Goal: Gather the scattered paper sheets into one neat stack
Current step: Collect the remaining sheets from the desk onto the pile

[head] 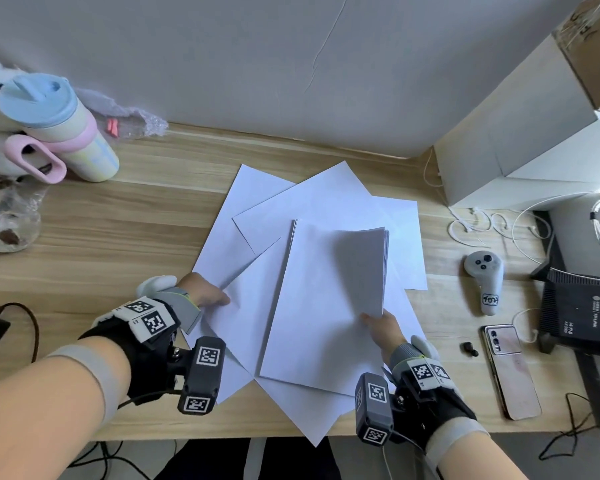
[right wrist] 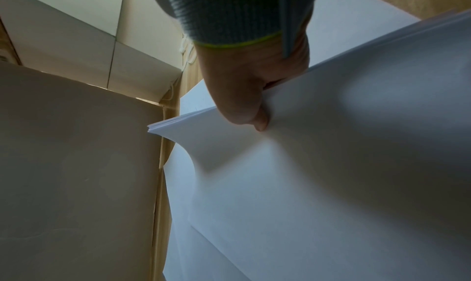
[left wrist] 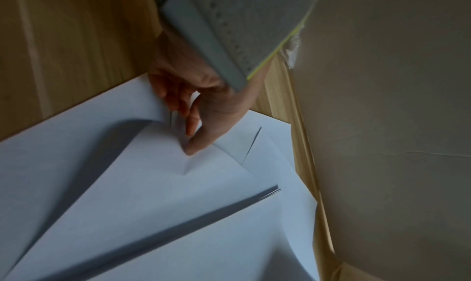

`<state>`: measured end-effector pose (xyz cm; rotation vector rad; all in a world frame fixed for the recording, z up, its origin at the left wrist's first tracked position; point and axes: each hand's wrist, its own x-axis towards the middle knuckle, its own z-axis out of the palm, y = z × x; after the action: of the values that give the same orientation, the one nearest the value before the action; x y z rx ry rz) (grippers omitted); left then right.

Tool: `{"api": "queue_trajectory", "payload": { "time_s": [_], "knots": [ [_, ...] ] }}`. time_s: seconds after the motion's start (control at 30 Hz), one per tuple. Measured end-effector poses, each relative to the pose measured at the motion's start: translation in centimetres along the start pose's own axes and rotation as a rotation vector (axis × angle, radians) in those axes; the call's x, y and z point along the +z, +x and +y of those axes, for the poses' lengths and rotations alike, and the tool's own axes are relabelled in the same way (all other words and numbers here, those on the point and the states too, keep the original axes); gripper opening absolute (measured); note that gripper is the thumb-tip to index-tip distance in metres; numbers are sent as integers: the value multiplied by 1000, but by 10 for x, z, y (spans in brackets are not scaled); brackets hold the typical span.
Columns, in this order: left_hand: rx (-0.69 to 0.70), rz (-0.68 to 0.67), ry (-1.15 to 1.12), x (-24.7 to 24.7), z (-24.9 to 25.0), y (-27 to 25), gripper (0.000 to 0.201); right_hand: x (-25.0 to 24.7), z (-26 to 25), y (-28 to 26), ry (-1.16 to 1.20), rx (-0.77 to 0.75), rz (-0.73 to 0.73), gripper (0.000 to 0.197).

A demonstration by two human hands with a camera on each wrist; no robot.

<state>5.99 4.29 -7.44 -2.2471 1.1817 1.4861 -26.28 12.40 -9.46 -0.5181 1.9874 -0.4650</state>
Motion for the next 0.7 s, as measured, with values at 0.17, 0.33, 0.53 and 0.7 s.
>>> {"api": "queue_trajectory", "payload": {
  "time_s": [0.17, 0.33, 0.53, 0.7],
  "knots": [
    [69, -124, -33, -7, 8, -15, 24, 0, 1, 2, 4, -2, -6, 20],
    [210, -230, -171, -4, -1, -24, 21, -4, 0, 0, 46, -4, -30, 17],
    [292, 184, -852, -33, 10, -15, 9, -12, -2, -3, 98, 22, -87, 13],
    [251, -181, -875, -36, 19, -24, 9, -11, -1, -7, 135, 33, -96, 10]
  ]
}}
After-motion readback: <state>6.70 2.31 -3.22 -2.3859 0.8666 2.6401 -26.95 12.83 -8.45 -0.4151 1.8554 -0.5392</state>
